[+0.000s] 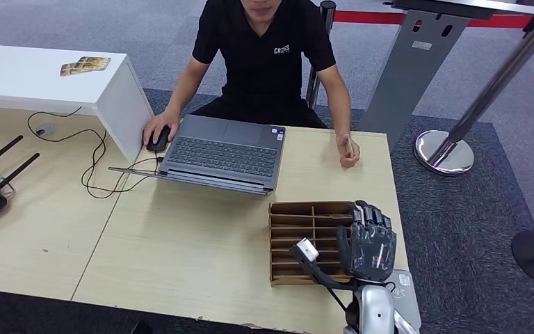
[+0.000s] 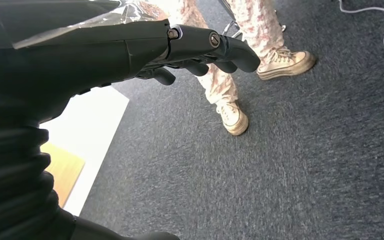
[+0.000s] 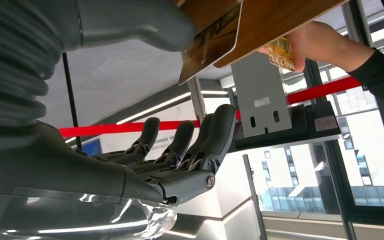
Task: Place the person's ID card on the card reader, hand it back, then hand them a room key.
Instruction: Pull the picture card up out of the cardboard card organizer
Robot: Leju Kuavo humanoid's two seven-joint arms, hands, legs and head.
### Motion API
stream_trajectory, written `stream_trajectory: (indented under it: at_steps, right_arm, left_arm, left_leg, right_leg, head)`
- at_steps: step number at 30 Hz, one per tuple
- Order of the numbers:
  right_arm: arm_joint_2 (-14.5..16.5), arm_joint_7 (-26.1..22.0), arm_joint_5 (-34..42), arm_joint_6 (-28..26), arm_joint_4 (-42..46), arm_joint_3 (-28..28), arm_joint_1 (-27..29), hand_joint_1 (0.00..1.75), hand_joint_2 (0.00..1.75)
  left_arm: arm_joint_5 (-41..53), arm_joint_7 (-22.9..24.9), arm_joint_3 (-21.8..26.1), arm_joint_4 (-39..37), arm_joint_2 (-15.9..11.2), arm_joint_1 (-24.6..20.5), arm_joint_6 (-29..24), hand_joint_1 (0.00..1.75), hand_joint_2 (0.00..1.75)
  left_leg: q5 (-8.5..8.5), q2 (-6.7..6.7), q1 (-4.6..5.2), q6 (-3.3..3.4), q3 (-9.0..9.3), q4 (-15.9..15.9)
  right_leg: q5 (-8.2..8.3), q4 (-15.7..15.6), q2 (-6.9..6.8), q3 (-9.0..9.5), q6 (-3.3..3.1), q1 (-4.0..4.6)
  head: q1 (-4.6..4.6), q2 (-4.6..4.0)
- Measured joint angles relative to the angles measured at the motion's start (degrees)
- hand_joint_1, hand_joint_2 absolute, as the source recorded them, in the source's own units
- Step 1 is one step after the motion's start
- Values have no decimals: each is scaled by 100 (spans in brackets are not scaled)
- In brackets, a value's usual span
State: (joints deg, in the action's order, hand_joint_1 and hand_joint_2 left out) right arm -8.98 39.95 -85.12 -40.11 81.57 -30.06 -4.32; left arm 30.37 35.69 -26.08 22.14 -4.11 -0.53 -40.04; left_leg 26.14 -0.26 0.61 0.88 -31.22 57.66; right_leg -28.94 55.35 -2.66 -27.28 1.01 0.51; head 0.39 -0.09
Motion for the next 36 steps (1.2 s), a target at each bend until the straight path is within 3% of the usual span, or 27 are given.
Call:
stream_trajectory:
  at_steps: [25, 36]
  right_arm:
    - [9, -64, 75, 0, -144, -130, -74, 74, 175]
    - [9, -81, 75, 0, -166, -149, -80, 96, 175]
  left_arm:
    - [23, -15, 0, 0, 0, 0, 0, 0, 175]
    - [34, -15, 1, 0, 0, 1, 0, 0, 175]
  left_leg:
    - [0, 0, 0, 0, 0, 0]
    - [0, 0, 0, 0, 0, 0]
  right_leg:
    - [0, 0, 0, 0, 0, 0]
    - [0, 0, 0, 0, 0, 0]
  head:
    - [1, 0]
    - [1, 0]
